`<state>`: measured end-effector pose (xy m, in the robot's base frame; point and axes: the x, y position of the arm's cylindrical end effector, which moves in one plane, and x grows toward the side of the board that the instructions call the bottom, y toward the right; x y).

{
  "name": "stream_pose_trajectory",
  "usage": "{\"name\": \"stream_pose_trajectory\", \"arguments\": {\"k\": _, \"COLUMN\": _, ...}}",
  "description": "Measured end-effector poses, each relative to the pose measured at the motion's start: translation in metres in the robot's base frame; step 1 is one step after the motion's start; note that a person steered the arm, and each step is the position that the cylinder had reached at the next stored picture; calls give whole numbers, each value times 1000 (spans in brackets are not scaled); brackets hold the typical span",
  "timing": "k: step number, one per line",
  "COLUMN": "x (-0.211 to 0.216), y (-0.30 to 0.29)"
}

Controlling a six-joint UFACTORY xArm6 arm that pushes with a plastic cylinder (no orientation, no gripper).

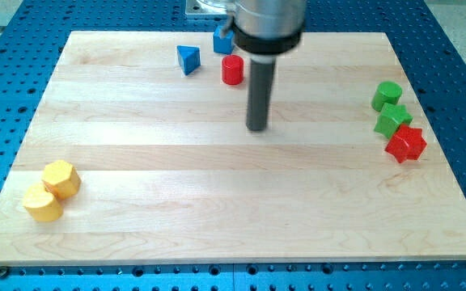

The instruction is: Move the red circle on top of the green circle

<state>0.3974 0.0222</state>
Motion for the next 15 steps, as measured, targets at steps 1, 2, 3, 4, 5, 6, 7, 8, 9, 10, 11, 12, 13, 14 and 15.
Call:
{"name": "stream_pose_trajectory", "arguments": {"k": 1, "x": -42, "y": -57}}
{"name": "stream_pose_trajectory", "arguments": {"k": 2, "x": -88, "y": -55}}
{"name": "stream_pose_trajectory", "arguments": {"k": 3, "x": -91, "y": 16}}
{"name": "stream_pose_trajectory", "arguments": {"k": 4, "x": -80, "y": 92}}
{"name": "stream_pose_trajectory", "arguments": {"k": 5, "x": -114, "y": 58}}
{"name": "stream_pose_trajectory", "arguments": {"k": 6, "x": -121, "y": 116}}
{"name": "stream_pose_trajectory", "arguments": {"k": 7, "x": -114, "y": 151}}
{"name": "stream_pose_trajectory", "arguments": {"k": 8, "x": -114, "y": 123}}
{"name": "stream_pose_trajectory", "arguments": {"k": 9, "x": -106, "y": 152}}
{"name": "stream_pose_trajectory", "arguments": {"k": 10, "x": -110, "y": 131}}
{"name": "stream_pose_trajectory", "arguments": {"k": 11, "x": -88, "y": 145}}
{"name": "stream_pose_trajectory", "arguments": {"k": 12, "x": -77, "y": 144}}
{"name": "stream_pose_trajectory", "arguments": {"k": 13, "x": -77, "y": 151}}
{"name": "stream_pose_trajectory", "arguments": {"k": 14, "x": -68, "y": 82}}
{"name": "stream_pose_trajectory", "arguments": {"k": 15, "x": -55, "y": 145}}
